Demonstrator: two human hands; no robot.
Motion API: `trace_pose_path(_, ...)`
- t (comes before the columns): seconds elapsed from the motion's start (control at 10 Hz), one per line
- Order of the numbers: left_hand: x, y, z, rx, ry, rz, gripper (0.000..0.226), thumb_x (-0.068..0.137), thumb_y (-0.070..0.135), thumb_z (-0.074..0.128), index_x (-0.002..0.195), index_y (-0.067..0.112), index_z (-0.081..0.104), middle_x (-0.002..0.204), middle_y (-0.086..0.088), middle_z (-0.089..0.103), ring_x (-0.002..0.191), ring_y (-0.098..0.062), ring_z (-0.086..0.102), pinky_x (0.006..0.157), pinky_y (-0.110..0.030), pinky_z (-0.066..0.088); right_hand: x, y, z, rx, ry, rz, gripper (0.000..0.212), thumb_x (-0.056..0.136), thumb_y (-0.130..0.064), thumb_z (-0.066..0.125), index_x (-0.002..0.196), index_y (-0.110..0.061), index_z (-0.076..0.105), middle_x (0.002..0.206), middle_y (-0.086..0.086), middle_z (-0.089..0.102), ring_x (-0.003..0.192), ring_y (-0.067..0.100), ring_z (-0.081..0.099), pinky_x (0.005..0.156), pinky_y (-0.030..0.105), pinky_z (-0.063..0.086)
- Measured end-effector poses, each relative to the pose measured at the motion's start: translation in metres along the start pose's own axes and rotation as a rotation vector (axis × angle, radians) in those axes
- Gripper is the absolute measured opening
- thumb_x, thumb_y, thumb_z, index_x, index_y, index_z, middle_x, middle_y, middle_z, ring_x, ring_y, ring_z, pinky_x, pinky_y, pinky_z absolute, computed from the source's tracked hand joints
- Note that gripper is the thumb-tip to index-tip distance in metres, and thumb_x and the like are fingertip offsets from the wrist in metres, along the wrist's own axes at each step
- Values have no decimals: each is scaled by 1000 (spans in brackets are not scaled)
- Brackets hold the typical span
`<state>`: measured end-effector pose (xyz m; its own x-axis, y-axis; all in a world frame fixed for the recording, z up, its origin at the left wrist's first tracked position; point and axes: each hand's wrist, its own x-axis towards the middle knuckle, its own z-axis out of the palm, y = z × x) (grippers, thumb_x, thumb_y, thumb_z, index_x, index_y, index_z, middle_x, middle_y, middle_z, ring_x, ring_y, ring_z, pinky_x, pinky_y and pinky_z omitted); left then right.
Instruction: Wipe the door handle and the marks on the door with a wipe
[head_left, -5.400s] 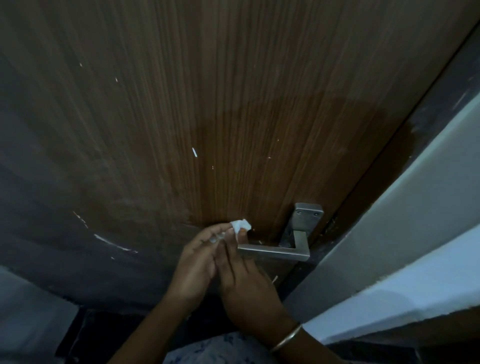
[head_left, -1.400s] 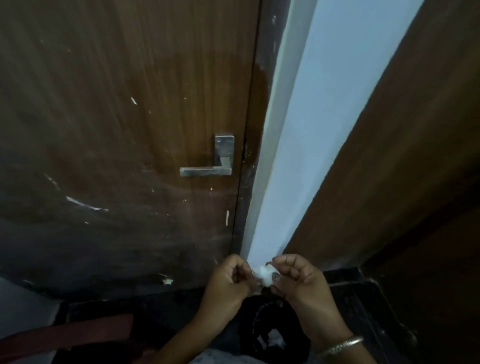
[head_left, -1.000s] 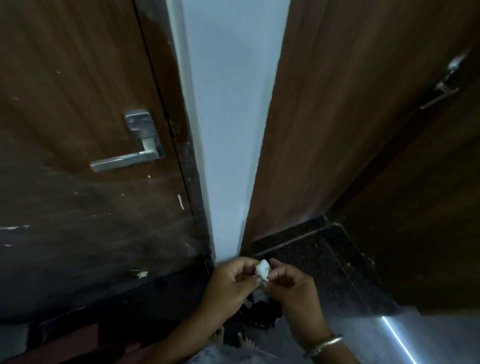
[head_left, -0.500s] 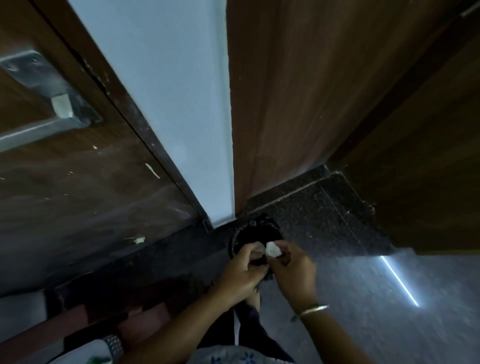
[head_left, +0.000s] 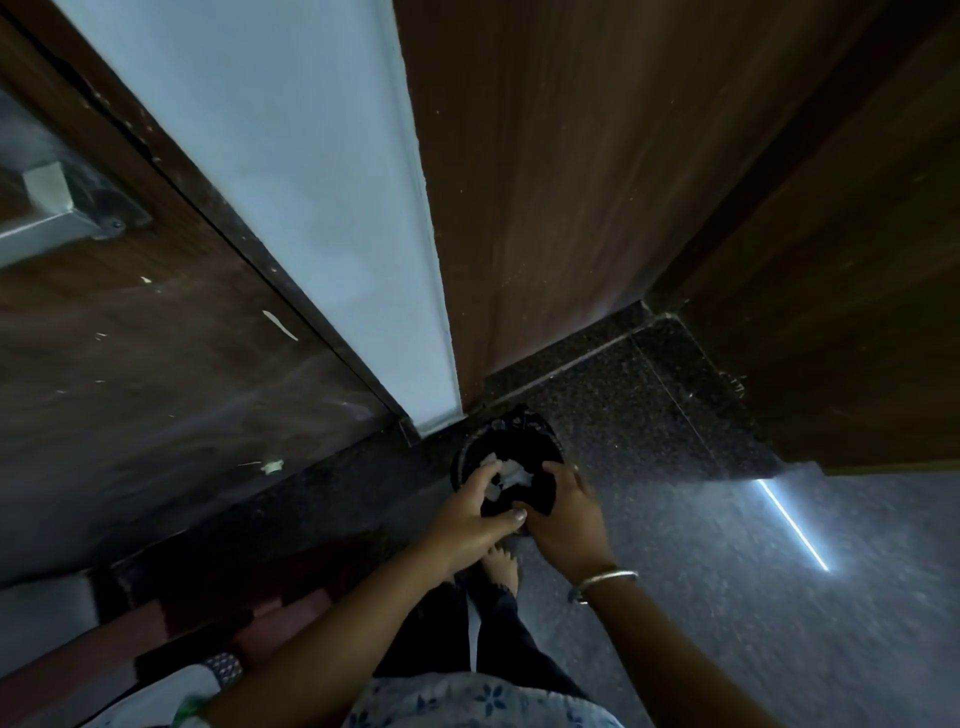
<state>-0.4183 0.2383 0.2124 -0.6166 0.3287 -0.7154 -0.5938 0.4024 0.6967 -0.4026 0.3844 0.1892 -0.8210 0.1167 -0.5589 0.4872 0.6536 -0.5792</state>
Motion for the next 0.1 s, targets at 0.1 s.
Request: trace_pose_path(0.1, -3, 3, 1, 20, -6, -13, 71, 90, 30, 57, 146, 28, 13, 156, 4, 12, 142, -19, 15, 109, -34, 25, -8, -2, 5, -52, -88, -34, 74, 84, -29, 64, 145, -12, 25, 155, 19, 15, 141, 33, 24, 103, 32, 37)
